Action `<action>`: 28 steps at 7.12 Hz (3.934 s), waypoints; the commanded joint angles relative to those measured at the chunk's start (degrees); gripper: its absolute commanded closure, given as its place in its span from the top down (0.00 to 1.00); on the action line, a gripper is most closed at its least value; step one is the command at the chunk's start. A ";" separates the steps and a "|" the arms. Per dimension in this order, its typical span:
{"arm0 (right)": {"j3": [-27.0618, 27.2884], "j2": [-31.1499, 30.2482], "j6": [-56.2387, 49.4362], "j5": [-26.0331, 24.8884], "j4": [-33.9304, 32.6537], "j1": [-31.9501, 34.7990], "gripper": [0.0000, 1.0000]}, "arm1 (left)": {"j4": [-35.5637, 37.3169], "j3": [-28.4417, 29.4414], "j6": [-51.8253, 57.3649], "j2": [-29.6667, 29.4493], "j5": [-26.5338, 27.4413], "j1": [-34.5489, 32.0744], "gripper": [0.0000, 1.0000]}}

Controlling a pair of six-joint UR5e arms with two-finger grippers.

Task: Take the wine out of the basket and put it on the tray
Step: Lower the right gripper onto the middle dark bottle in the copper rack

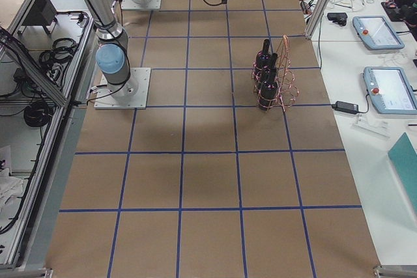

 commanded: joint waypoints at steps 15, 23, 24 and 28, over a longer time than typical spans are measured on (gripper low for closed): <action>-9.49 21.17 -22.49 0.41 -11.31 -21.36 0.98 | 0.91 -0.09 0.96 -0.70 0.35 0.02 1.00; -10.19 25.05 -25.92 2.96 -13.88 -21.18 0.43 | 0.91 -0.09 1.05 -0.88 0.26 -0.06 1.00; -10.20 25.05 -25.83 2.96 -13.88 -21.09 0.28 | 0.91 -0.09 1.05 -0.88 0.26 -0.06 1.00; -12.64 21.29 -24.08 2.87 -12.74 -20.04 0.07 | 1.34 -0.09 1.05 -0.88 0.35 0.02 1.00</action>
